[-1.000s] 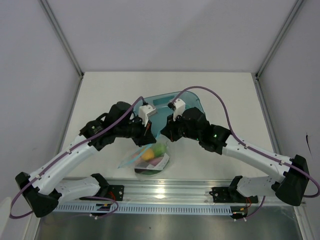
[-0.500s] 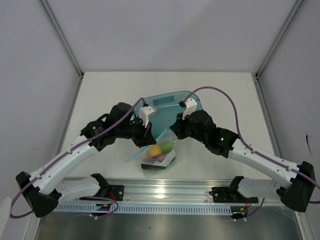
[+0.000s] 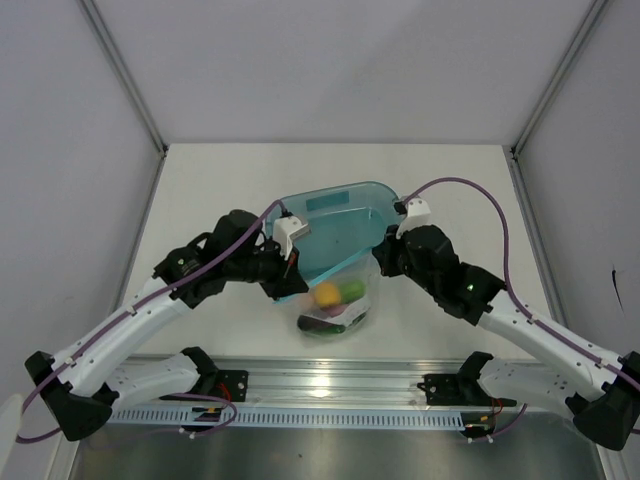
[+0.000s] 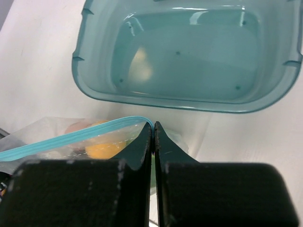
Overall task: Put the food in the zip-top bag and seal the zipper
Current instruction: Zip the zipper food storage bag.
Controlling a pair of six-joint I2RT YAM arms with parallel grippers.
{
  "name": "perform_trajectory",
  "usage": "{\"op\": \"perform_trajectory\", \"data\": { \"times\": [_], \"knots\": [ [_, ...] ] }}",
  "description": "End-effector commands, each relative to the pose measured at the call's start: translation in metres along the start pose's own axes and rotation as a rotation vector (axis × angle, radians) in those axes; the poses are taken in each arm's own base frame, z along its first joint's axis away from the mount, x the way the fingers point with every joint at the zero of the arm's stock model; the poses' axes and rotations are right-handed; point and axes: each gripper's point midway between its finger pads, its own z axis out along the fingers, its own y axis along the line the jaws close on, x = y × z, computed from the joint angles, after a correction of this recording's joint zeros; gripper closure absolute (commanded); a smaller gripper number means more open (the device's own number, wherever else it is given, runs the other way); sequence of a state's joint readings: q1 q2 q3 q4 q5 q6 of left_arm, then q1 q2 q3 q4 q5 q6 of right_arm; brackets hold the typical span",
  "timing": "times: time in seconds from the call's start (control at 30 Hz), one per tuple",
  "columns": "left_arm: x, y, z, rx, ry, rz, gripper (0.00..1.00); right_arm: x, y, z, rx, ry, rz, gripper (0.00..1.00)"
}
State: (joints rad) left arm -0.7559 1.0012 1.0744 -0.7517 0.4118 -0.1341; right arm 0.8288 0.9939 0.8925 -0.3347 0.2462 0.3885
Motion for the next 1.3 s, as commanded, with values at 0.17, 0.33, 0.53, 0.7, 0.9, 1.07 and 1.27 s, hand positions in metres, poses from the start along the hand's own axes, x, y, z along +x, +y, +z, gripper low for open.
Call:
{"op": "perform_trajectory", "data": {
  "times": [0.17,0.33,0.53,0.7,0.9,1.07,1.27],
  "knots": [
    [0.018,-0.004,-0.013,-0.013,0.032,-0.029,0.99,-0.002,-0.058,-0.015,0.236,-0.046,0.020,1.00],
    [0.021,-0.002,-0.017,-0.030,0.025,-0.027,0.99,-0.002,-0.070,-0.025,0.284,-0.056,0.032,1.00],
    [0.019,-0.001,-0.021,-0.043,0.004,-0.037,0.99,0.005,-0.082,-0.033,0.329,-0.049,0.041,1.00],
    [0.017,-0.001,-0.018,-0.040,-0.009,-0.044,0.99,0.005,-0.076,-0.035,0.292,-0.051,0.064,1.00],
    [0.008,-0.006,-0.013,-0.005,-0.039,-0.058,0.94,0.008,-0.064,-0.029,0.225,-0.035,0.067,1.00],
    [-0.002,-0.002,-0.014,-0.039,-0.079,-0.067,0.89,0.003,-0.031,-0.023,0.063,-0.034,0.026,1.00],
    [-0.012,0.003,-0.033,-0.099,-0.190,-0.040,0.42,-0.005,0.008,-0.016,-0.097,-0.021,-0.030,1.00]
  ]
}}
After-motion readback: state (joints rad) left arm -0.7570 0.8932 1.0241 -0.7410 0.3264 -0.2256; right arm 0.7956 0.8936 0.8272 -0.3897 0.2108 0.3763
